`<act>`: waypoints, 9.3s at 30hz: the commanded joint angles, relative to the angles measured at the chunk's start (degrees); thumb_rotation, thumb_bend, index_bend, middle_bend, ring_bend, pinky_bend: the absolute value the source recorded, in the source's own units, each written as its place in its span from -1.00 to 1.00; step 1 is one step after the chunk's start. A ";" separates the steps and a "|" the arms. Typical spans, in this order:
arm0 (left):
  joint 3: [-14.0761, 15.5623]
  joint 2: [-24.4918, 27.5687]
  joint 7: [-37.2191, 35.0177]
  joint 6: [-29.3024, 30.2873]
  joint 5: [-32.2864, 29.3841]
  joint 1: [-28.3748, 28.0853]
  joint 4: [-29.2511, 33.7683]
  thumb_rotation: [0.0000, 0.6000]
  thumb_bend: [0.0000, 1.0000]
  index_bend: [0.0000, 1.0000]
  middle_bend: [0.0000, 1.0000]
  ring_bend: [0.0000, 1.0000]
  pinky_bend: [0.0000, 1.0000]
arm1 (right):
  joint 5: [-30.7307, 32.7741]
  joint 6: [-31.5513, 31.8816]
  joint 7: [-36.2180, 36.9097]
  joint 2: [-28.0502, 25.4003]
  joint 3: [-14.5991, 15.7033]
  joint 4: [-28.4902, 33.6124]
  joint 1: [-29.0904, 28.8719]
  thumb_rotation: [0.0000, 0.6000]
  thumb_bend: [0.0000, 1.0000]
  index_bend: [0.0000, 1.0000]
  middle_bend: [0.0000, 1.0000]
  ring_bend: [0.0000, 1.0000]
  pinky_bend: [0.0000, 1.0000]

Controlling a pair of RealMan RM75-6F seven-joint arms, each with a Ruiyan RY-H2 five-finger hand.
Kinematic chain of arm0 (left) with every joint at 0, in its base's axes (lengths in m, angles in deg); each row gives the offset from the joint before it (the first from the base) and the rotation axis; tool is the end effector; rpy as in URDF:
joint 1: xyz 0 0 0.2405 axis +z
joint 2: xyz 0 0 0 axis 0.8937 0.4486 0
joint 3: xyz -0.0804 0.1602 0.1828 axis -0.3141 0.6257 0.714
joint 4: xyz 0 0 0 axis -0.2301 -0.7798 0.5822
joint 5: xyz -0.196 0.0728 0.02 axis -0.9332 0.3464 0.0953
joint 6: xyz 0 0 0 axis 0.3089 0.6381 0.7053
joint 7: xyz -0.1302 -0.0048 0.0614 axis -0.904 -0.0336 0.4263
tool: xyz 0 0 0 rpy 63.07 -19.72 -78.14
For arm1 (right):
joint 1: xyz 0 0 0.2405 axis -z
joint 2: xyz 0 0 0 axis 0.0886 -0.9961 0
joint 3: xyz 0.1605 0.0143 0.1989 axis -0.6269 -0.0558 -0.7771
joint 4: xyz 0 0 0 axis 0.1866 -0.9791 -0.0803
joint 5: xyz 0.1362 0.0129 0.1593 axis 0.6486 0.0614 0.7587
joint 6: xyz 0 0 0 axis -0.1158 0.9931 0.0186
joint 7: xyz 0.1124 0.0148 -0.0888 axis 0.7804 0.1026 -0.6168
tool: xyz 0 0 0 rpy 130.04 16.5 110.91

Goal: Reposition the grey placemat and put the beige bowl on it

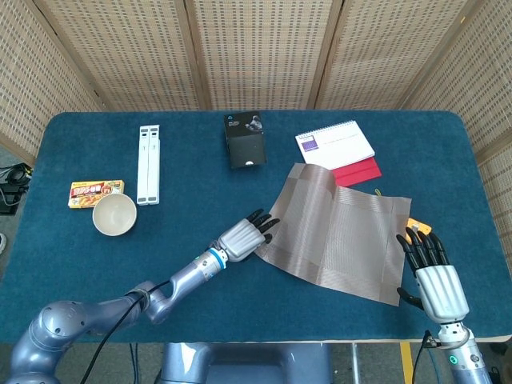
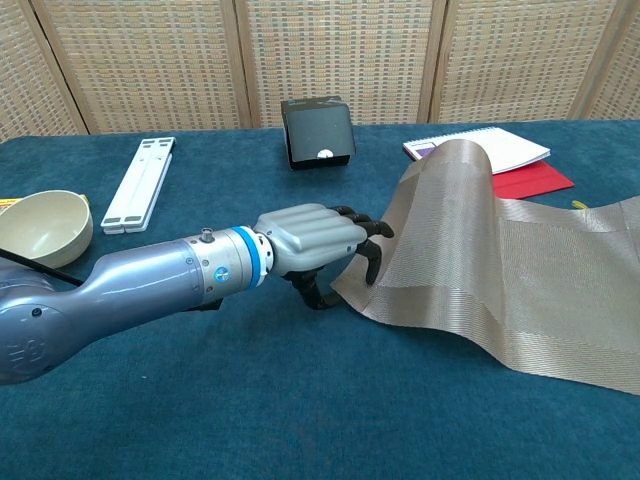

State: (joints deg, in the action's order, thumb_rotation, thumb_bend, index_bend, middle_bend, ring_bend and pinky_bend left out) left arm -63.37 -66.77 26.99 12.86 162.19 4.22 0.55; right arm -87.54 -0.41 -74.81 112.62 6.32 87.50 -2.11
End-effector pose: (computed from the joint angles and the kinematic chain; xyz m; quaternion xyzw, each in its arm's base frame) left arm -0.0623 0.3497 -0.1440 -0.8725 -0.2174 -0.3372 0.2789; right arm -0.2933 -0.1856 0.1090 0.6488 -0.3225 0.4018 0.5601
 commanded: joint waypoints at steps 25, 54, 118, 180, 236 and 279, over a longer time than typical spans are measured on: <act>-0.73 -3.34 -4.98 1.68 0.18 -0.51 -5.40 1.00 0.02 0.35 -1.00 -1.00 -1.00 | -2.65 1.23 1.34 -0.48 0.67 0.27 0.30 1.00 -1.00 -0.97 -1.00 -1.00 -1.00; 10.97 22.48 23.79 9.10 -6.34 13.33 39.99 1.00 0.15 0.49 -1.00 -1.00 -1.00 | -6.06 3.96 0.38 -0.79 1.37 1.09 1.23 1.00 -1.00 -0.94 -1.00 -1.00 -1.00; 22.66 39.05 35.82 7.05 -8.88 17.61 59.53 1.00 0.16 0.47 -1.00 -1.00 -1.00 | -9.18 5.58 -0.96 -0.80 2.13 1.67 2.29 1.00 -1.00 -0.92 -1.00 -1.00 -1.00; 4.96 25.54 10.18 14.07 -16.42 25.61 10.85 1.00 -0.62 -0.02 -1.00 -1.00 -1.00 | -9.10 3.90 -0.99 -0.26 2.44 1.39 1.86 1.00 -1.00 -0.92 -1.00 -1.00 -1.00; 8.86 28.28 2.10 0.68 4.88 13.75 40.93 1.00 0.05 0.47 -1.00 -1.00 -1.00 | -9.26 5.27 -0.02 -0.95 2.08 1.48 2.13 1.00 -1.00 -0.92 -1.00 -1.00 -1.00; 9.19 44.20 9.86 40.95 2.87 36.21 50.35 1.00 -1.00 -1.00 -1.00 -1.00 -1.00 | -9.47 7.80 -1.35 -1.27 1.13 1.50 3.15 1.00 -1.00 -0.92 -1.00 -1.00 -1.00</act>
State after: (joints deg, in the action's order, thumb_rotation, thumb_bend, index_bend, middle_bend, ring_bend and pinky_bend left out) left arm -53.57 -25.55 30.83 45.17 168.70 33.21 47.64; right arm -97.19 7.27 -76.00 111.31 7.63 89.11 0.98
